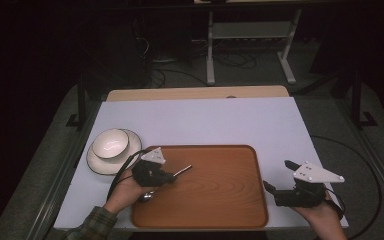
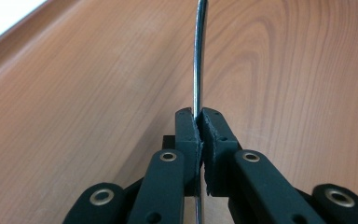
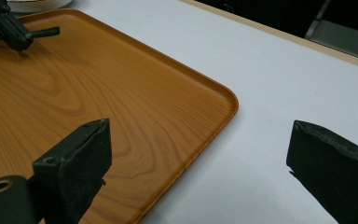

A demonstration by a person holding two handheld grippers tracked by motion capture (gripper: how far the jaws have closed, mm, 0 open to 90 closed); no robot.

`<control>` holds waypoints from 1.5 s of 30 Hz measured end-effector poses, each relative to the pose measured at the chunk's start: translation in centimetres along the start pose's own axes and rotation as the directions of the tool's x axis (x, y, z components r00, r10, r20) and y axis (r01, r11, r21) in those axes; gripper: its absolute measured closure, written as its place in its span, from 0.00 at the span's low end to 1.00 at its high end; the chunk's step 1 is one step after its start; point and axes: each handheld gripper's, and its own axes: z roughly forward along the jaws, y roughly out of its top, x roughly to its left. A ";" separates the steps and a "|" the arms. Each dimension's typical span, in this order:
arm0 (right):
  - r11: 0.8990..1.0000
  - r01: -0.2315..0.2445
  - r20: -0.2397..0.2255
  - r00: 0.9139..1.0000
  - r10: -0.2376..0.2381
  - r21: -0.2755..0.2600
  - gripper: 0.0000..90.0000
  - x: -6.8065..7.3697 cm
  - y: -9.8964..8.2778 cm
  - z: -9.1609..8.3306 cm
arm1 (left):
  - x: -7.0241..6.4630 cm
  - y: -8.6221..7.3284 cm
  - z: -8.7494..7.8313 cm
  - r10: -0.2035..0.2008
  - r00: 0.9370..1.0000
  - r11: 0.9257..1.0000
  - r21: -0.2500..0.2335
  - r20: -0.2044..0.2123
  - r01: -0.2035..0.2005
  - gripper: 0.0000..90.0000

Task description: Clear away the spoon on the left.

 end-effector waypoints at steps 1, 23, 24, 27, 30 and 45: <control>1.000 0.001 0.000 1.000 -0.001 0.000 0.07 0.0 0.0 0.0 | -0.1 0.0 0.2 0.006 1.000 1.000 0.010 -0.002 -0.006 0.94; 1.000 0.003 0.002 1.000 -0.003 -0.004 0.07 0.0 0.0 -0.1 | 0.0 -0.1 0.0 -0.001 1.000 1.000 -0.016 -0.023 0.000 0.67; 1.000 0.003 0.001 1.000 -0.003 -0.002 0.07 0.0 0.0 0.0 | 0.1 -0.1 -0.1 -0.003 1.000 1.000 -0.024 -0.027 0.002 0.64; 1.000 0.003 0.001 1.000 -0.003 -0.001 0.07 0.0 0.0 0.0 | 0.2 -0.1 -0.4 -0.007 0.999 0.999 -0.044 -0.032 0.006 0.55; 1.000 0.003 0.001 1.000 -0.003 -0.005 0.07 -0.1 0.0 -0.1 | 0.3 -0.3 -0.8 -0.010 0.998 0.996 -0.088 -0.061 0.005 0.40; 1.000 -0.001 -0.013 1.000 0.001 -0.024 0.07 0.0 0.0 -0.3 | 0.1 -0.5 -5.2 -0.022 0.989 0.969 -0.246 -0.144 -0.014 0.18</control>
